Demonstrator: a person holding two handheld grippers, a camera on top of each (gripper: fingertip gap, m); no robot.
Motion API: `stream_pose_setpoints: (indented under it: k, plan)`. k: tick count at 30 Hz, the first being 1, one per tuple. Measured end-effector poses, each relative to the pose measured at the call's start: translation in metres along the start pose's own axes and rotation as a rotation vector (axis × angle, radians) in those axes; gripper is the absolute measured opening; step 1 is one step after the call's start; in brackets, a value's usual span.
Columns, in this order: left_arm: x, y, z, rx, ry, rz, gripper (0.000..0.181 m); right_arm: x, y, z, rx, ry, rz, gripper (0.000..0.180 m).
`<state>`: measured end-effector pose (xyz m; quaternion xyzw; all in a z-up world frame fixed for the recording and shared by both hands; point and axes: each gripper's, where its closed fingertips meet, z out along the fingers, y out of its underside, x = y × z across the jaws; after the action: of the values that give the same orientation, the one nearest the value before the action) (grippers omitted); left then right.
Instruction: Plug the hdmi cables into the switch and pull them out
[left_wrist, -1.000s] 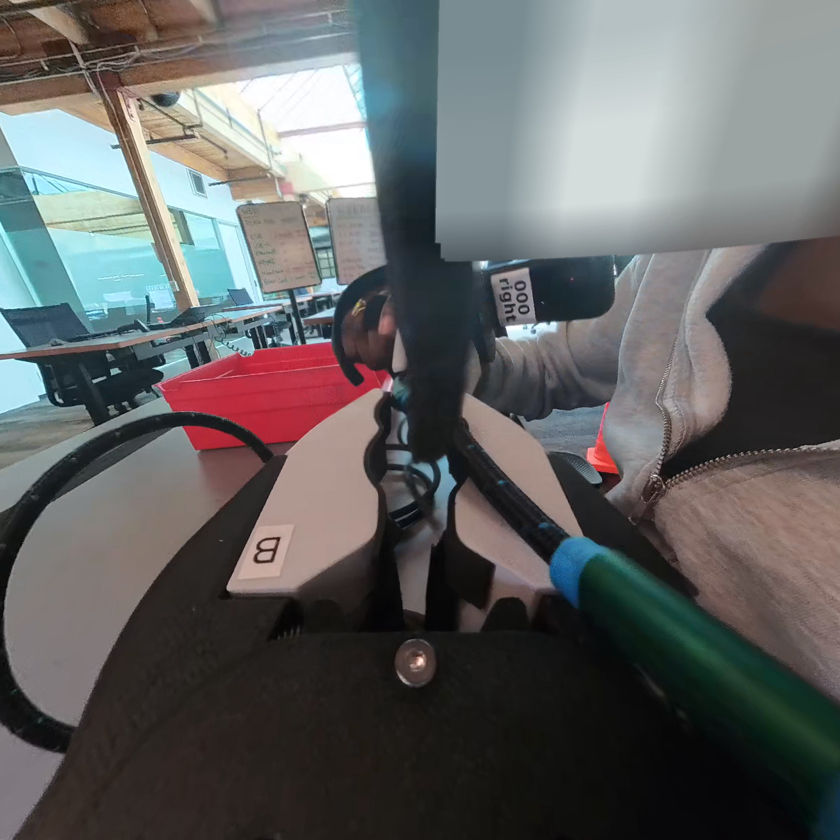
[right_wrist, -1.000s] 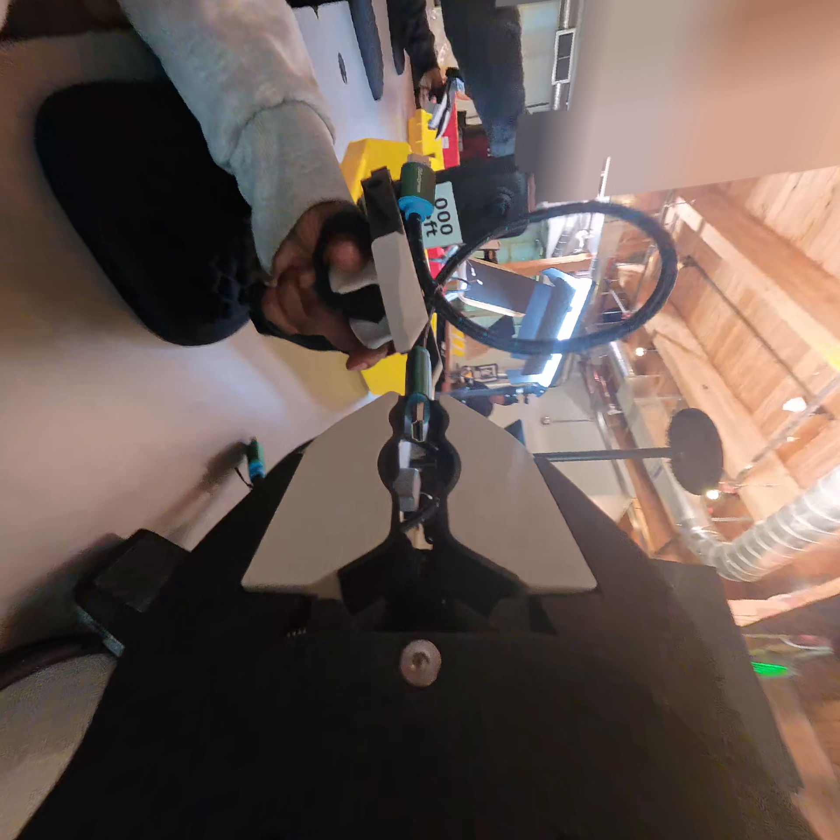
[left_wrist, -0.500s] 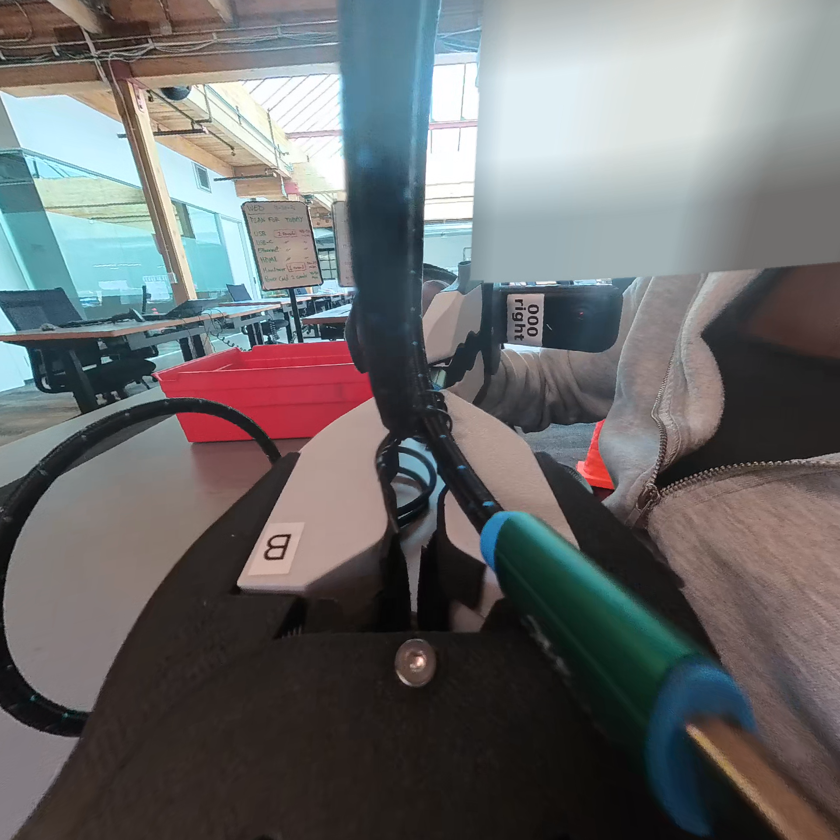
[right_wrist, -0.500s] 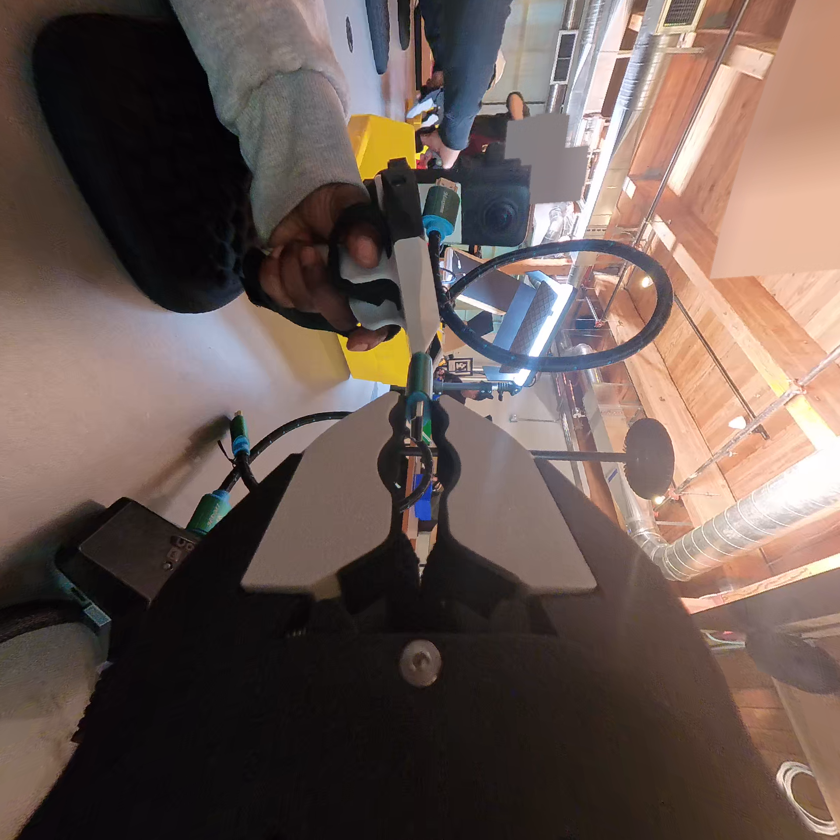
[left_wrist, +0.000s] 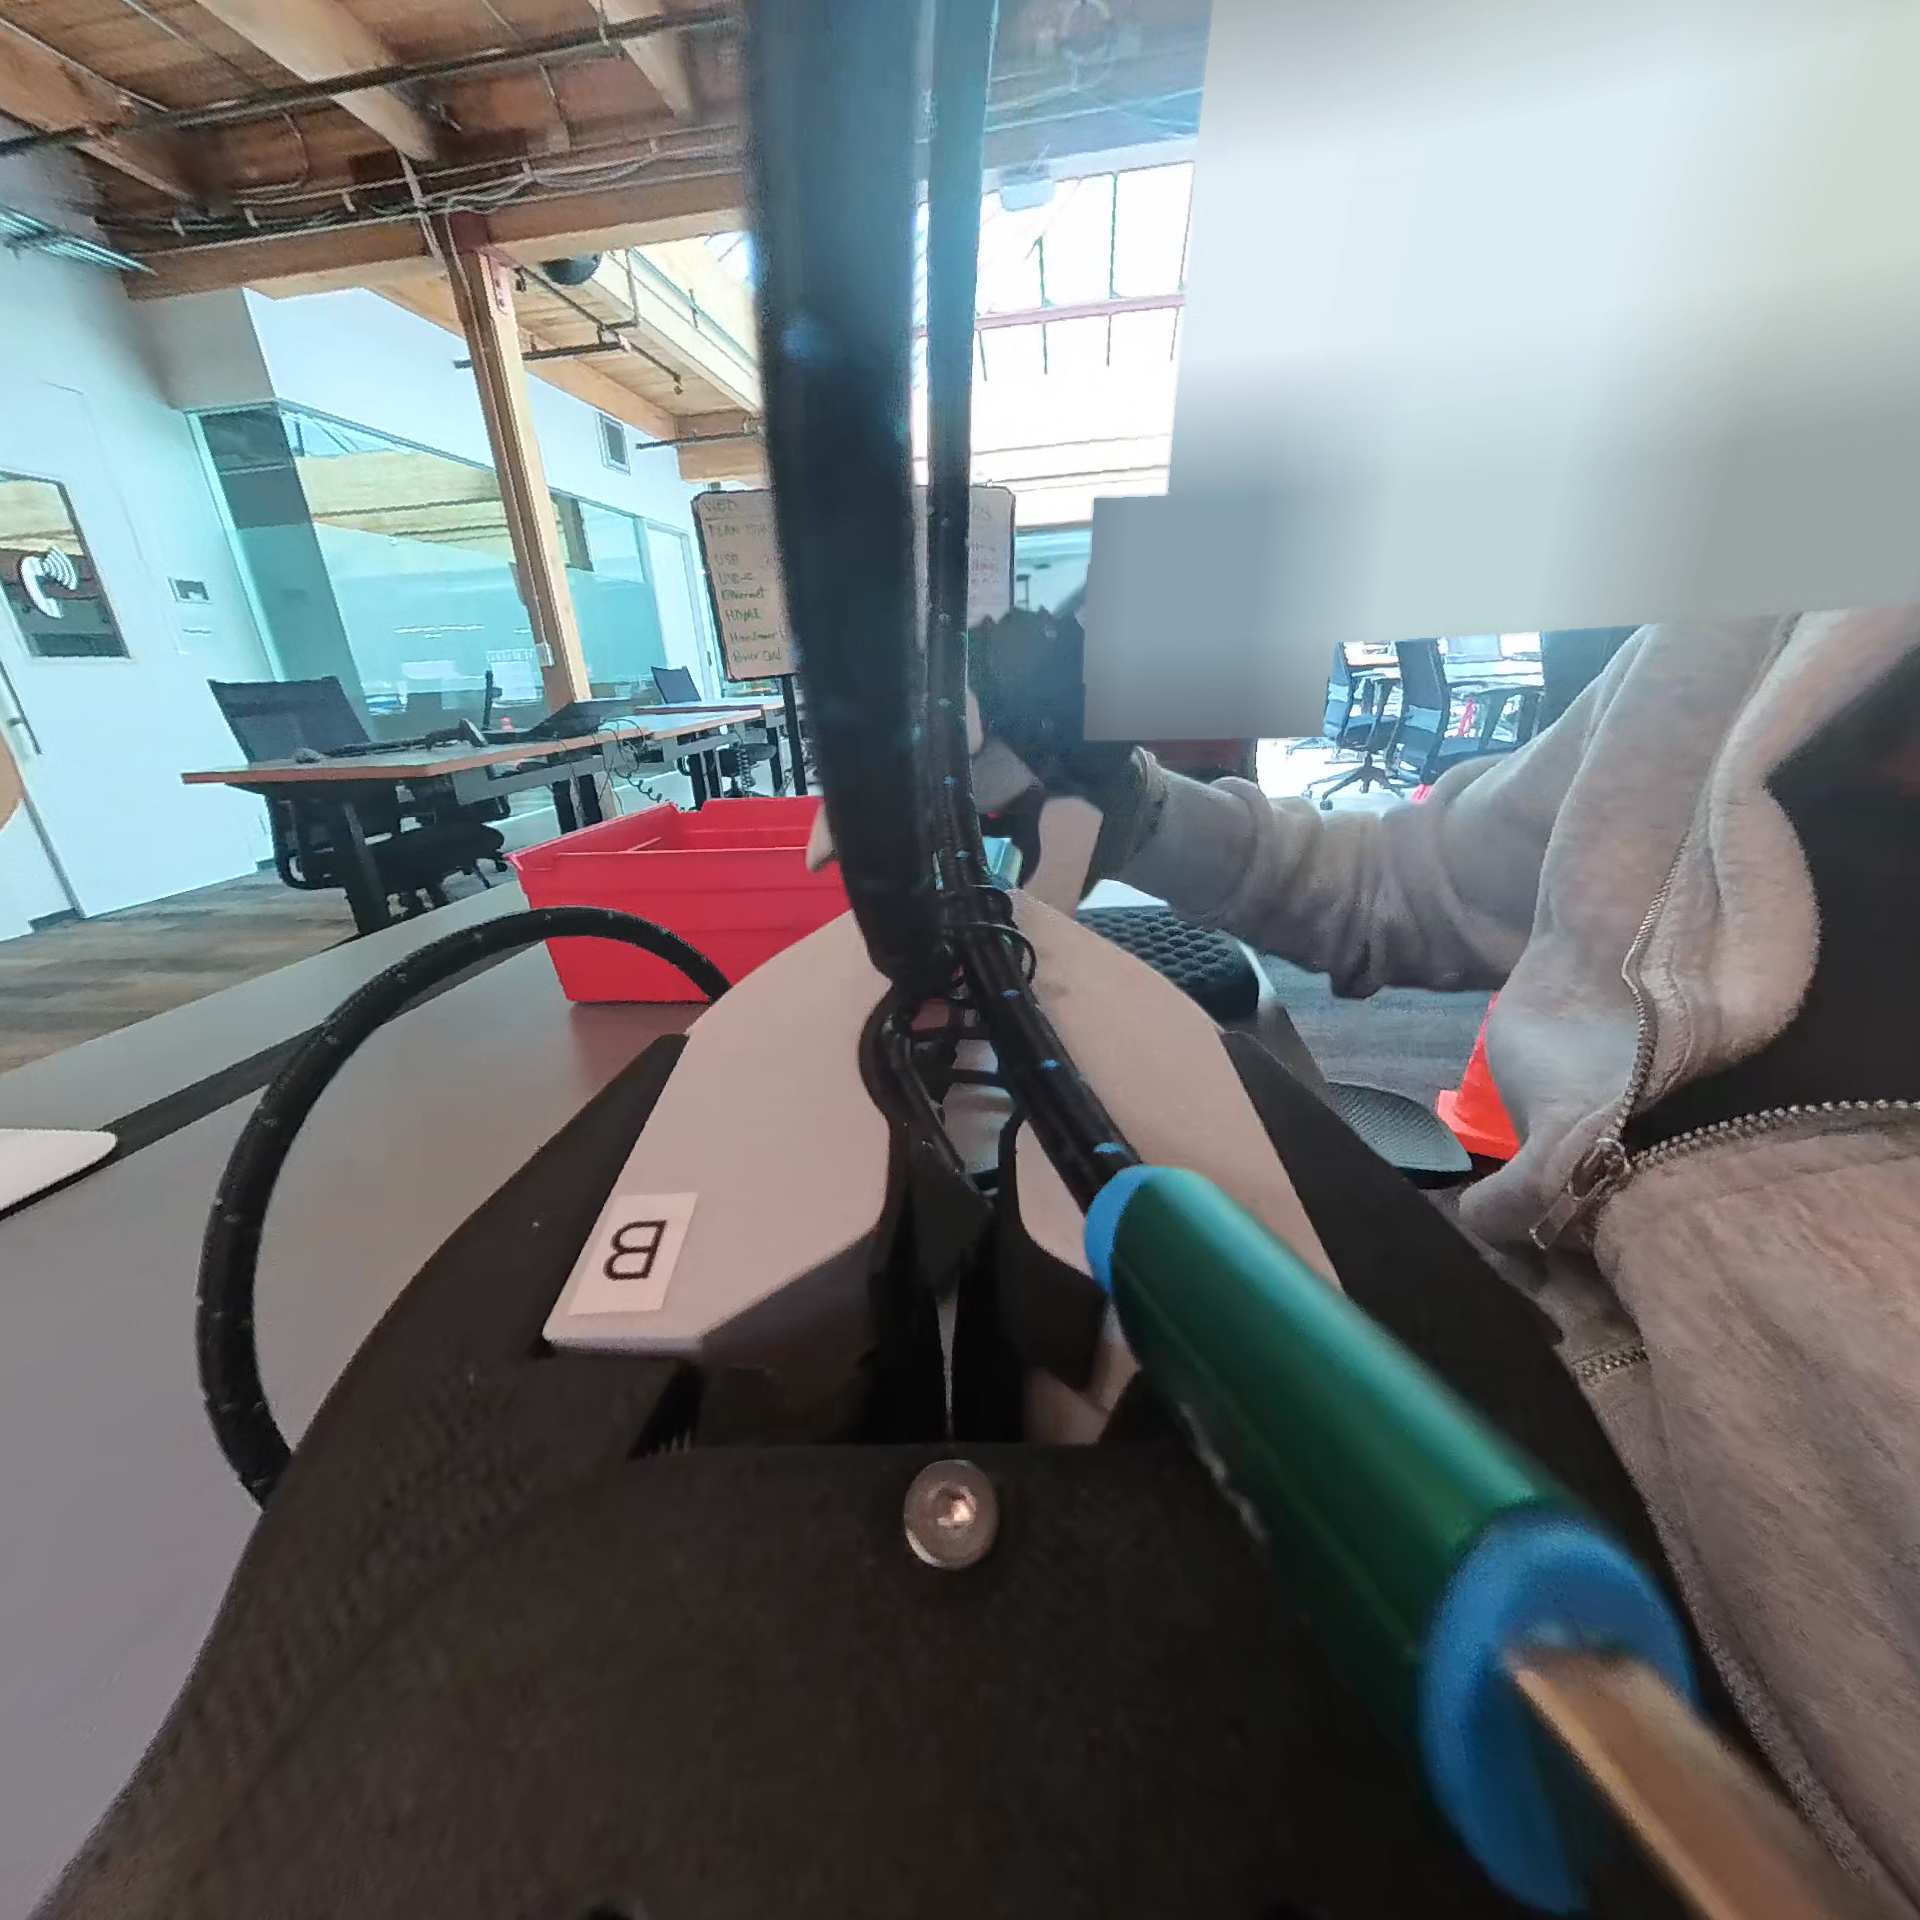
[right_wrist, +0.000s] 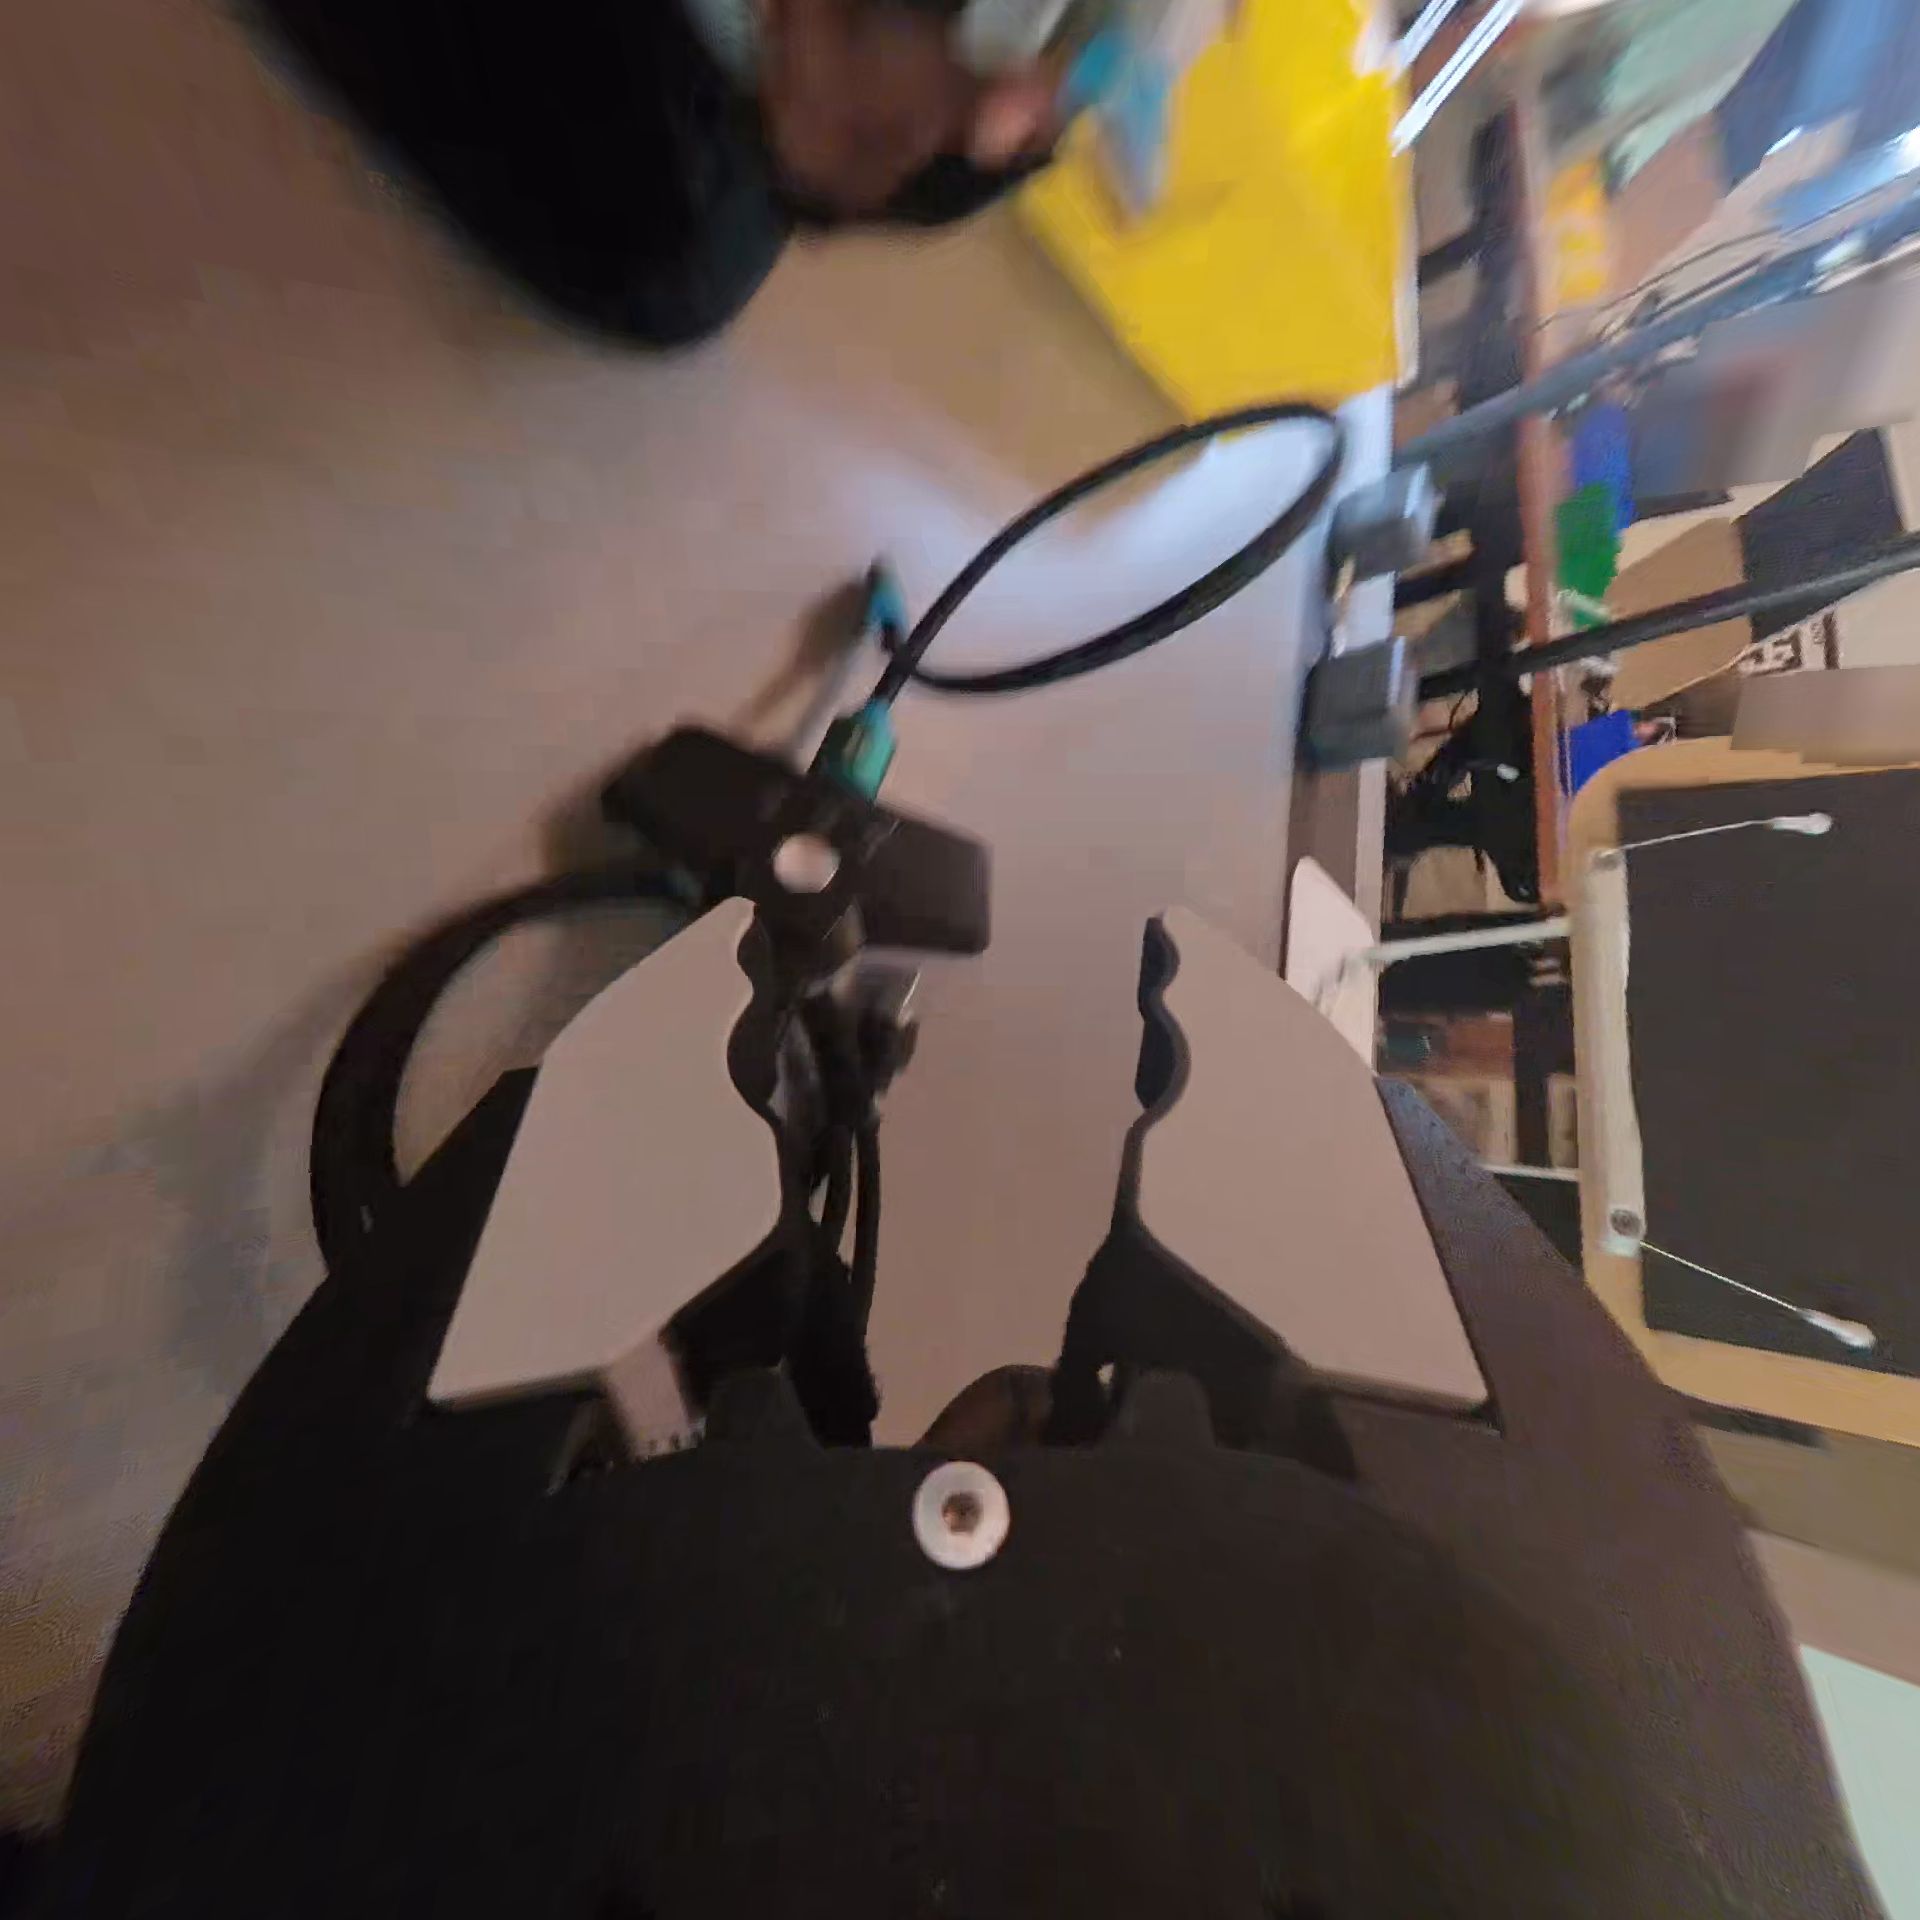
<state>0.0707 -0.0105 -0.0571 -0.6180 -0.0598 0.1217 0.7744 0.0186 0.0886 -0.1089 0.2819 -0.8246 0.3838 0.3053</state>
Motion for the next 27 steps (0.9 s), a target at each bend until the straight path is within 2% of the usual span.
stream_pose_setpoints:
  k: [1,3,5,7,9,15,19,21,24,27]
  plan:
    - [0.0,0.001,0.001,-0.007,-0.001,0.003,0.011,-0.011,0.012,0.005,-0.069,-0.007,-0.065,0.067]
    - [0.0,0.0,0.001,-0.001,0.001,0.003,0.011,-0.026,0.028,0.016,-0.188,0.02,-0.249,0.066]
    - [-0.001,-0.002,-0.001,0.008,-0.005,0.004,0.01,-0.033,0.025,0.023,-0.218,0.084,-0.48,0.061]
    - [-0.001,-0.003,-0.001,0.017,-0.005,0.0,0.01,-0.039,0.027,0.03,-0.258,0.09,-0.612,0.068]
    - [-0.001,-0.003,-0.001,0.015,-0.004,0.0,0.01,-0.047,0.041,0.039,-0.333,0.029,-0.628,0.076]
    - [0.0,-0.004,-0.001,0.022,0.0,0.004,0.01,-0.036,0.024,0.058,-0.322,0.076,-0.725,0.065]
    - [0.002,-0.005,-0.002,0.025,0.01,0.005,0.011,-0.026,0.045,0.077,-0.47,0.079,-0.795,0.035]
    - [0.001,-0.005,-0.002,0.023,0.003,0.015,0.011,-0.014,0.046,0.077,-0.457,0.138,-0.75,0.027]
    - [-0.001,-0.008,-0.004,0.036,-0.009,0.014,0.011,0.001,0.036,0.064,-0.29,0.186,-0.457,0.026]
    - [0.0,-0.004,-0.002,0.021,-0.007,0.014,0.011,0.02,0.019,0.044,-0.136,0.322,-0.306,0.026]
